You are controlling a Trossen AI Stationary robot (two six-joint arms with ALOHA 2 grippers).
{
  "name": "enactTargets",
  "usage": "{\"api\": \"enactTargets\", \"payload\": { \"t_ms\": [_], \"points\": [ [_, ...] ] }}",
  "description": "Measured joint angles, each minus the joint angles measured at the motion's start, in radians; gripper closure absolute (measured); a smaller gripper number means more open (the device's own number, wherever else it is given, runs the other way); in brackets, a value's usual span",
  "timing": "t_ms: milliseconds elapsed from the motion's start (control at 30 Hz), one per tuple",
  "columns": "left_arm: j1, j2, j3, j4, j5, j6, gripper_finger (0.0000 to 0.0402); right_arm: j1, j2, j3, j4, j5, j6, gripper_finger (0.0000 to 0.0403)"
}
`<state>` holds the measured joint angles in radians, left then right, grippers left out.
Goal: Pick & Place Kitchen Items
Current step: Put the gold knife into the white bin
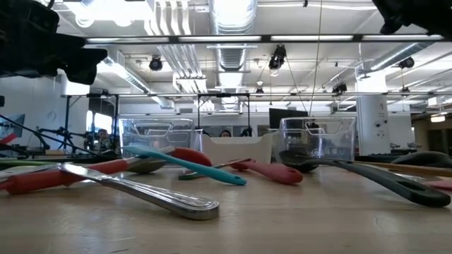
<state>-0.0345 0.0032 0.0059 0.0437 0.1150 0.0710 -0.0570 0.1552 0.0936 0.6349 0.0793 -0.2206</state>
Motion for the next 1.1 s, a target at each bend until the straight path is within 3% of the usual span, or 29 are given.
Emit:
{"api": "enactTargets", "payload": {
  "t_ms": [400, 567, 1100],
  "points": [
    [0.0, 0.0, 0.0, 0.0, 0.0, 0.0, 0.0172, 0.0, 0.336, 0.339, -0.427, -0.027, 0.011, 0.0299],
    [0.0, 0.0, 0.0, 0.0, 0.0, 0.0, 0.0172, 0.0, 0.424, 0.432, -0.504, -0.026, 0.028, 0.0307],
    [0.0, 0.0, 0.0, 0.047, -0.039, 0.03, 0.0172, 0.0, 0.497, 0.461, -0.528, -0.025, 0.07, 0.0343]
  ]
}}
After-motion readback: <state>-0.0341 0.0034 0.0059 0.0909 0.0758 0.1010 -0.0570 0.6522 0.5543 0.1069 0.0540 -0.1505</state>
